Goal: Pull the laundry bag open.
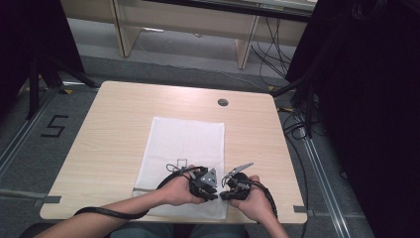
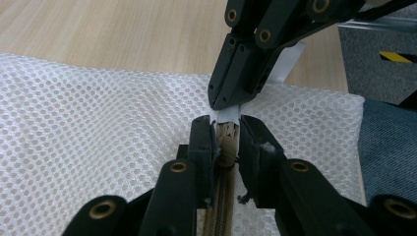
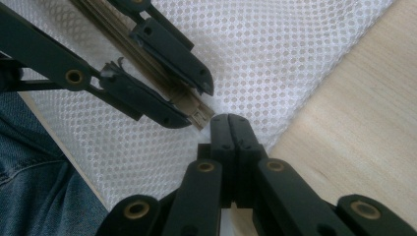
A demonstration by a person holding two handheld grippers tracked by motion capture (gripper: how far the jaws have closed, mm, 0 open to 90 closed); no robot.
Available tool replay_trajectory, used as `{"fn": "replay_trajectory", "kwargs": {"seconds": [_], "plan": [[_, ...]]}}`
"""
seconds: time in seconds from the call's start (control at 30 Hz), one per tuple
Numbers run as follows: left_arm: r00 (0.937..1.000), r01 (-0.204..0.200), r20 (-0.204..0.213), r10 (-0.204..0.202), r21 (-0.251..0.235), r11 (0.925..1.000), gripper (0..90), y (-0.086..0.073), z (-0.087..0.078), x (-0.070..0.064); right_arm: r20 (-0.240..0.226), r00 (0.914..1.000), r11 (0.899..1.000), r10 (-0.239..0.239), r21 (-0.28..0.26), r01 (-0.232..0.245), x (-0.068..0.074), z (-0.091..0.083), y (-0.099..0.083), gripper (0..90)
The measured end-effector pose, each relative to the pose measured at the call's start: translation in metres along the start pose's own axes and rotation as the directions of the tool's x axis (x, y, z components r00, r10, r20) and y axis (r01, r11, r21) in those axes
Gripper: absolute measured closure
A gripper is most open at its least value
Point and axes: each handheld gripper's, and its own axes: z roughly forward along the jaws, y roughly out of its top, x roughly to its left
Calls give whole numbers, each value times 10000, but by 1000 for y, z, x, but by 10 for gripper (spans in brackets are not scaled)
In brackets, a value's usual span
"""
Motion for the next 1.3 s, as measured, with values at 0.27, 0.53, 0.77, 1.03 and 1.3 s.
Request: {"fn": "replay_trajectory", "kwargs": {"seconds": [0.27, 0.53, 0.77, 1.03, 1.3], "plan": [[9972, -658, -345, 669, 334, 9973, 806, 1, 2, -5, -13, 10000, 10000, 5, -2, -5, 0, 0, 0, 900], [9995, -243, -172, 247, 209, 9995, 817, 5, -1, -4, 1, 10000, 10000, 53, 13, -53, 0, 0, 0, 900], [10000, -58, 21, 57, 208, 9998, 818, 7, -3, -1, -5, 10000, 10000, 55, 9, -55, 0, 0, 0, 900], [9999, 1, 100, -3, 163, 9999, 819, 7, -4, -2, 77, 9998, 9998, 170, 140, -171, 2, 0, 0, 900], [9998, -189, 72, 187, 321, 9993, 820, 8, -6, -4, 143, 9999, 9998, -70, 212, 66, 4, 0, 2, 900]]}}
